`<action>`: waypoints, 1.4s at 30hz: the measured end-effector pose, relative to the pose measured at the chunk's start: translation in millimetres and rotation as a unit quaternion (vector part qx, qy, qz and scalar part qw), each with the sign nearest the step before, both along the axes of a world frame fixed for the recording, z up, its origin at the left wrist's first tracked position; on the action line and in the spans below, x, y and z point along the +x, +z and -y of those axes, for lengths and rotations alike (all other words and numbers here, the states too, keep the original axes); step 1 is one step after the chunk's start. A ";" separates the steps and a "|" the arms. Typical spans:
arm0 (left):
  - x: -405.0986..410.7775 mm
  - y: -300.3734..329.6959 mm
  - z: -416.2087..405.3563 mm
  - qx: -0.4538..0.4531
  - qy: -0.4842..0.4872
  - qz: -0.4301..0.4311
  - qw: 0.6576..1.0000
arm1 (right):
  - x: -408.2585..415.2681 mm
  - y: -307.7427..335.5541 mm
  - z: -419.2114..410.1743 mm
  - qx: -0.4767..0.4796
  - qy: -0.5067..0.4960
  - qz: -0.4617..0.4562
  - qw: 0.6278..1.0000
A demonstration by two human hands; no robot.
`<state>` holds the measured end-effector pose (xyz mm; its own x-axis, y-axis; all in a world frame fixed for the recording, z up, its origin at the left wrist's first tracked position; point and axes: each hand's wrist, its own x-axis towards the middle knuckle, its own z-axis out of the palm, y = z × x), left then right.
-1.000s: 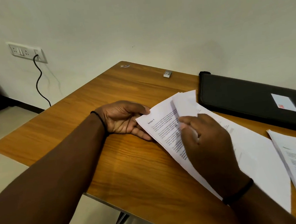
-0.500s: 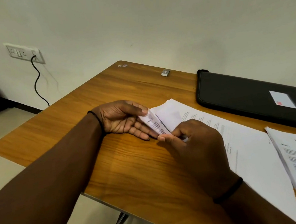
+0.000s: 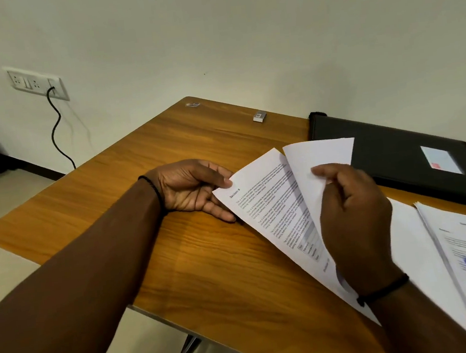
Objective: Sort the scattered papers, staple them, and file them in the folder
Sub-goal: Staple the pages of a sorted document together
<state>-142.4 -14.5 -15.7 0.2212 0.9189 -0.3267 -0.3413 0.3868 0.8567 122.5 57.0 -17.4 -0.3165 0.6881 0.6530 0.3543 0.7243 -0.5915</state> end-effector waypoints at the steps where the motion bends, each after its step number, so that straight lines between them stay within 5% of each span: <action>1: 0.4 0.2 0.0 0.001 0.000 0.002 1.000 | -1.2 -1.8 1.4 0.004 0.014 0.009 1.000; 10: -1.5 -0.9 -2.7 0.011 -0.059 0.006 0.998 | -25.5 -18.2 21.3 0.141 0.110 0.179 0.967; 19: 5.3 3.7 1.6 0.080 -0.072 -0.020 0.994 | -25.9 -12.3 29.2 0.178 0.105 0.192 0.959; 23: 40.2 2.2 18.7 0.082 -0.036 0.022 0.996 | -20.1 -4.4 32.6 0.052 0.102 0.138 0.984; 26: 85.2 5.4 27.8 0.077 0.105 -0.040 0.991 | -19.1 -7.8 32.2 -0.073 0.126 0.097 0.985; 32: 143.8 14.3 30.4 0.099 0.399 -0.121 0.904 | -11.2 5.0 33.1 -0.149 0.149 0.040 0.977; 37: 142.0 60.8 56.3 0.211 0.421 -0.199 0.859 | 29.5 56.9 17.5 -0.043 0.015 -0.038 0.998; 39: 130.4 79.9 65.5 0.262 0.409 -0.215 0.847 | 44.1 82.8 3.6 -0.085 -0.017 -0.052 0.995; 42: 126.8 113.7 77.0 0.335 0.376 -0.198 0.841 | 70.0 116.9 -0.4 -0.214 0.111 -0.121 0.963</action>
